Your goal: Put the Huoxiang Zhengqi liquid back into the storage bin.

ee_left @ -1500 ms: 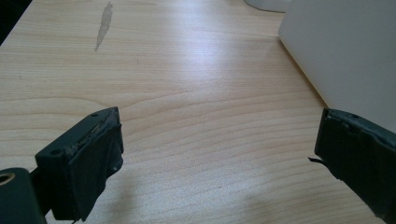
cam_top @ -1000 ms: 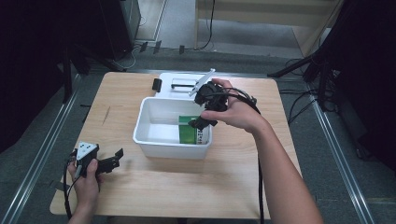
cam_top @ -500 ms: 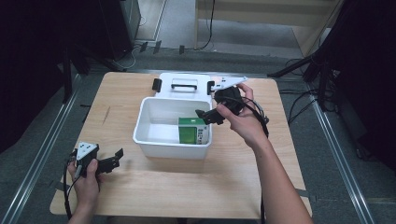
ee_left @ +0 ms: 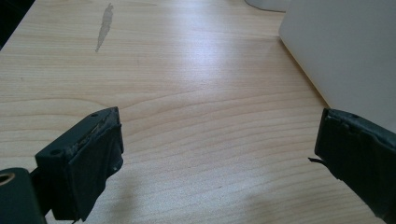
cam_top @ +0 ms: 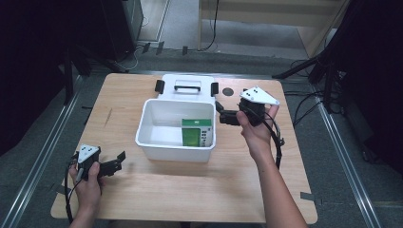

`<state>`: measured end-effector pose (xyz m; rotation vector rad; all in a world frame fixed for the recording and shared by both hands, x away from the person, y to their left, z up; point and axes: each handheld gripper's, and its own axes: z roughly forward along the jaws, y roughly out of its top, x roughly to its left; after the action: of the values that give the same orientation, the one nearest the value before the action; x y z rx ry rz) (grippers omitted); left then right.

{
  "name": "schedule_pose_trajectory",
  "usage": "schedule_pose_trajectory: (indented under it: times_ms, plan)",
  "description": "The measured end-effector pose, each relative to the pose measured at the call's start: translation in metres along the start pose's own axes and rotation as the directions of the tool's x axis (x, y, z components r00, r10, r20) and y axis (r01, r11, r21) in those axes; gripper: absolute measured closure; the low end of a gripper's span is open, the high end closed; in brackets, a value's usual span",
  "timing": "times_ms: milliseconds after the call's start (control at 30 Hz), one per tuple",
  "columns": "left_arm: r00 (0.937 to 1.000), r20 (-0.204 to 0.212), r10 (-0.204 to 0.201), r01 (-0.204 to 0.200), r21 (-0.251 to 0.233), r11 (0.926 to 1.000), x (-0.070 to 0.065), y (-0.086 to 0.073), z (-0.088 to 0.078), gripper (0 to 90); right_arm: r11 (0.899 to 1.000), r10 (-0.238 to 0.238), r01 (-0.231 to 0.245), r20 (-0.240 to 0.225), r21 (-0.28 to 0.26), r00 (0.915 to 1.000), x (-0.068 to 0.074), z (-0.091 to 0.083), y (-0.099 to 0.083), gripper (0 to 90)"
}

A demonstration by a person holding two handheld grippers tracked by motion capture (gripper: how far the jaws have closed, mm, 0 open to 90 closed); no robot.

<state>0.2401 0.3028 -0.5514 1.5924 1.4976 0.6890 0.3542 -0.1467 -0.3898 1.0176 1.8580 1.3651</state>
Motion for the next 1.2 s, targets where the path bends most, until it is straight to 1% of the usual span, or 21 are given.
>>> schedule_pose_trajectory:
  times_ms: [167,267,367,533,567,667,700,767,867,1067,1133,1167,1200]
  plan:
    - [1.0,0.0,0.005,-0.005,0.003,1.0,0.0,0.0,0.0,2.1,0.999,-0.004,0.006,0.045,-0.053,0.999,-0.003,-0.009,-0.01,0.0]
    - [1.0,-0.001,0.005,-0.005,0.003,1.0,0.0,0.0,0.0,2.1,0.998,0.001,0.004,0.073,-0.06,0.9973,-0.007,-0.016,-0.017,0.0]
    - [1.0,-0.001,0.005,-0.005,0.002,1.0,0.0,0.0,0.0,2.1,0.998,0.006,-0.001,0.088,-0.064,0.9961,-0.012,-0.022,-0.024,0.0]
    - [1.0,-0.002,0.006,-0.006,0.002,1.0,0.0,0.0,0.0,2.1,0.998,0.021,-0.014,0.103,-0.063,0.9944,-0.02,-0.036,-0.037,0.0]
    - [1.0,-0.002,0.001,-0.001,0.001,1.0,0.0,0.0,0.0,2.1,0.998,0.019,-0.012,0.115,-0.061,0.9932,-0.023,-0.039,-0.04,0.0]
    - [1.0,-0.001,0.003,-0.003,0.003,1.0,0.0,0.0,0.0,2.1,0.998,0.028,-0.021,0.116,-0.065,0.9928,-0.028,-0.047,-0.049,0.0]
    - [1.0,-0.001,0.003,-0.003,0.003,1.0,0.0,0.0,0.0,2.1,0.998,0.028,-0.021,0.126,-0.059,0.9916,-0.03,-0.051,-0.053,0.0]
    - [1.0,-0.001,0.004,-0.004,0.003,1.0,0.0,0.0,0.0,2.1,0.998,0.027,-0.02,0.129,-0.054,0.9912,-0.034,-0.056,-0.058,0.0]
    - [1.0,-0.003,0.005,-0.005,0.003,1.0,0.0,0.0,0.0,2.1,0.999,0.038,-0.032,0.143,-0.044,0.9889,-0.041,-0.065,-0.068,0.0]
    - [1.0,-0.006,0.007,-0.007,0.002,1.0,-0.001,0.0,0.0,2.1,0.997,0.062,-0.055,0.171,-0.045,0.9833,-0.052,-0.082,-0.087,0.0]
    - [0.9999,-0.006,0.009,-0.009,0.002,1.0,-0.001,0.0,0.0,2.1,0.997,0.067,-0.06,0.187,-0.041,0.9801,-0.056,-0.087,-0.093,0.0]
    - [0.9999,-0.006,0.008,-0.008,0.001,1.0,-0.001,0.0,0.0,2.1,0.997,0.081,-0.075,0.197,-0.036,0.9771,-0.06,-0.092,-0.1,0.0]
    - [0.9999,-0.006,0.008,-0.008,0.001,1.0,-0.001,0.0,0.0,2.1,0.997,0.081,-0.075,0.197,-0.036,0.9771,-0.06,-0.092,-0.1,0.0]
